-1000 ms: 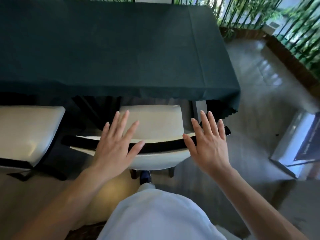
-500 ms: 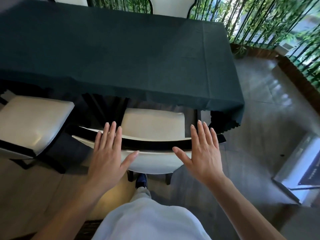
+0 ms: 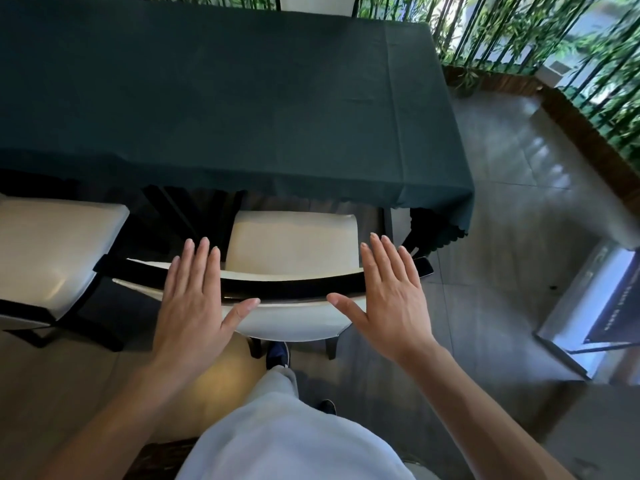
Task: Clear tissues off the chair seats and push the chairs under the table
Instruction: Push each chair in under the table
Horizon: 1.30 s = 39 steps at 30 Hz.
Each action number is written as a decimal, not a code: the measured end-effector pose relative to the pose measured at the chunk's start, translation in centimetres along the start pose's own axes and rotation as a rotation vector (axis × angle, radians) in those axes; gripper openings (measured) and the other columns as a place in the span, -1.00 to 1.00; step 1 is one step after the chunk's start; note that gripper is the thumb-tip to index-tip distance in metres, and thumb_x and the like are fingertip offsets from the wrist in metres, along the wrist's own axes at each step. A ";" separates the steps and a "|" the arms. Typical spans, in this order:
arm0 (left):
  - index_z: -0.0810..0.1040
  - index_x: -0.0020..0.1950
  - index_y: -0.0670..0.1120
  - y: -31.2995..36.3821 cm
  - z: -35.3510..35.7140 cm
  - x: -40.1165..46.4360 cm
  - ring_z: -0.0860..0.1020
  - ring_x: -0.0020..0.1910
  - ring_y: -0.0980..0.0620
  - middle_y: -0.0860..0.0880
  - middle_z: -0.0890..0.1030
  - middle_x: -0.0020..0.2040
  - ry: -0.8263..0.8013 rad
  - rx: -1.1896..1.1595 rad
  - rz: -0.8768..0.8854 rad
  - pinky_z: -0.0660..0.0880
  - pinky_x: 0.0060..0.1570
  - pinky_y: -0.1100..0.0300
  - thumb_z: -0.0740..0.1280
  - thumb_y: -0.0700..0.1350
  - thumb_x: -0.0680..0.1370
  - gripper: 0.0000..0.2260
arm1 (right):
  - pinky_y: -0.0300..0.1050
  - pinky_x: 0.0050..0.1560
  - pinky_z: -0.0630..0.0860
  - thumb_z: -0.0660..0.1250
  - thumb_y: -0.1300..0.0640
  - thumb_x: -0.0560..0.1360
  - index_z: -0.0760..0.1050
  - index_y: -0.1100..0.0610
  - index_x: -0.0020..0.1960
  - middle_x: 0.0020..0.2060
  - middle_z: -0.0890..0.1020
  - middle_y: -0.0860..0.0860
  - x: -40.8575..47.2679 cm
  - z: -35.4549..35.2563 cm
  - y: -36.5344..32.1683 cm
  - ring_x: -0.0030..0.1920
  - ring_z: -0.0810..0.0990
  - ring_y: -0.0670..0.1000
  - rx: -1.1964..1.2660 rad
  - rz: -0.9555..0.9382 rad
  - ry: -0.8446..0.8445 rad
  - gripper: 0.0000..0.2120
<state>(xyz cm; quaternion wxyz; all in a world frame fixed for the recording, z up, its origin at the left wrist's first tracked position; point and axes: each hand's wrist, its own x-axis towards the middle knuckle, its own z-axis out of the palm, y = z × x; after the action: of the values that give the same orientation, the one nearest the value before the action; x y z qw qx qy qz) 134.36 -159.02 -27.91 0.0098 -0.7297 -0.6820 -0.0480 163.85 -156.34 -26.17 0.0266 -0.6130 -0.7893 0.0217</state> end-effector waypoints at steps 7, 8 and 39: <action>0.00 0.64 -0.27 -0.4 0.0 2.1 -0.07 0.66 -0.12 -0.20 0.03 0.66 0.024 0.006 0.022 -0.01 0.61 -0.13 -0.13 0.45 0.59 -0.09 | 0.14 0.64 -0.10 -0.18 -0.52 0.57 0.09 0.19 0.65 0.64 0.12 0.12 1.9 -0.2 0.2 0.65 -0.06 0.10 0.008 0.014 0.045 -0.05; 0.00 0.64 -0.27 -0.6 -0.1 2.6 -0.08 0.66 -0.12 -0.21 0.03 0.66 0.025 0.002 0.023 -0.03 0.61 -0.12 -0.13 0.45 0.59 -0.09 | 0.15 0.63 -0.07 -0.16 -0.51 0.57 0.12 0.20 0.64 0.63 0.16 0.13 2.3 -0.3 0.3 0.65 -0.02 0.11 0.010 0.016 0.063 -0.05; -0.01 0.63 -0.31 1.2 0.3 7.9 0.25 0.56 -0.26 -0.29 0.12 0.63 -0.016 0.062 -0.015 0.19 0.54 -0.13 -0.13 0.43 0.58 -0.08 | 0.03 0.63 -0.19 -0.12 -0.55 0.52 0.05 0.15 0.66 0.65 0.08 0.06 7.5 0.1 3.5 0.65 -0.02 0.03 0.083 0.028 0.048 -0.01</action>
<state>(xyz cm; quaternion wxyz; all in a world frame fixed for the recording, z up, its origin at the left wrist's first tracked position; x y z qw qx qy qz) 136.14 -151.18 -27.47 0.0266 -0.7241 -0.6889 -0.0209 165.35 -148.20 -26.43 0.0706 -0.6225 -0.7783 0.0404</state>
